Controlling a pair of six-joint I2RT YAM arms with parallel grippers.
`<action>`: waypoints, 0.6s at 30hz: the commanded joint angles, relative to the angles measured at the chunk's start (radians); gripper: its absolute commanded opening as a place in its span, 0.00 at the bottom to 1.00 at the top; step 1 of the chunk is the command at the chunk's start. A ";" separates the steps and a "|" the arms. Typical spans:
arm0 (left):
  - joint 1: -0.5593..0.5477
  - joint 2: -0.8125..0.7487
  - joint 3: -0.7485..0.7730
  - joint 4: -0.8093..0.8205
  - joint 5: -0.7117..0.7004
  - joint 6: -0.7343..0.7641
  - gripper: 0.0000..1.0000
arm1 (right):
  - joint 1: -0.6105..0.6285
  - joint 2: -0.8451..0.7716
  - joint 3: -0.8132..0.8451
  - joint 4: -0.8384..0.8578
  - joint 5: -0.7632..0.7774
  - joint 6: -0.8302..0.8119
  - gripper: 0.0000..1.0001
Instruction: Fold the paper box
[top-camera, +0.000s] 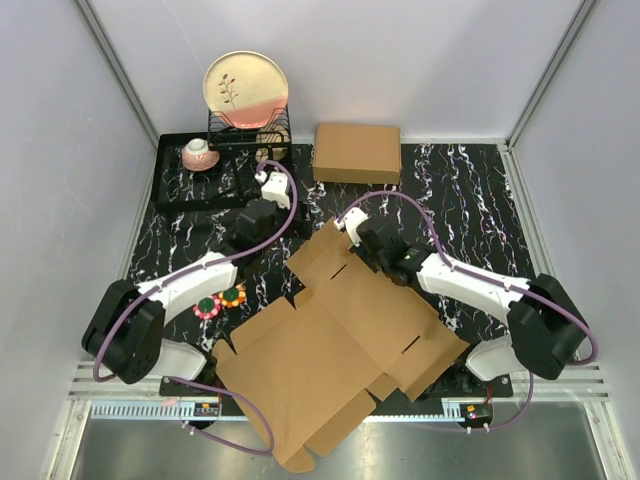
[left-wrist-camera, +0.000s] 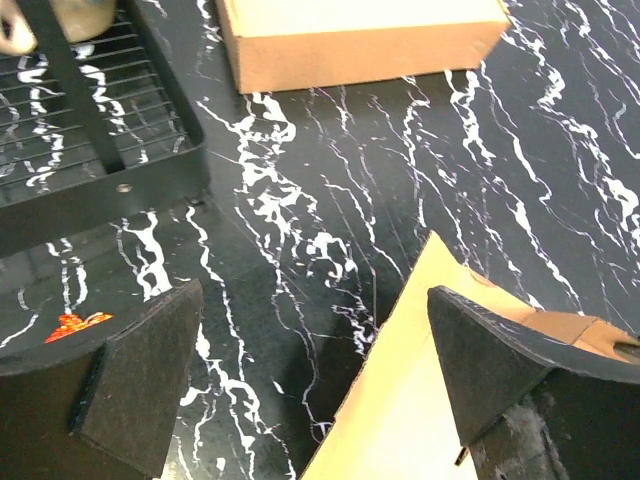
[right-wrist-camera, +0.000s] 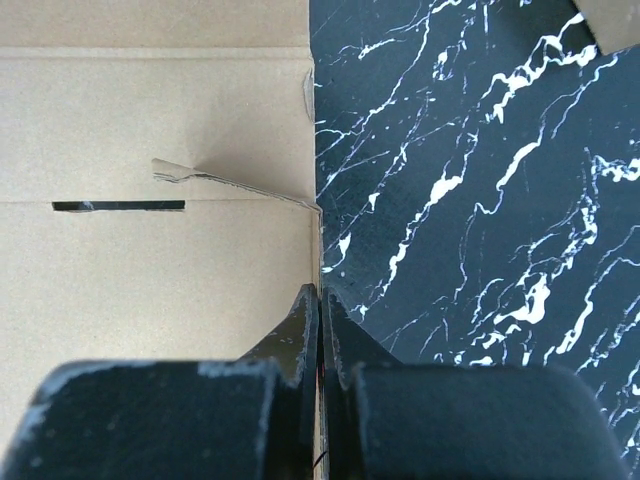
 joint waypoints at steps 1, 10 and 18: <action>0.008 0.024 0.036 0.011 0.130 0.005 0.96 | 0.030 -0.078 0.040 -0.037 0.082 -0.042 0.00; 0.008 0.112 0.089 -0.015 0.246 -0.018 0.92 | 0.136 -0.134 0.129 -0.096 0.243 -0.182 0.00; 0.008 0.064 -0.013 0.151 0.293 -0.111 0.65 | 0.200 -0.155 0.152 -0.091 0.406 -0.312 0.00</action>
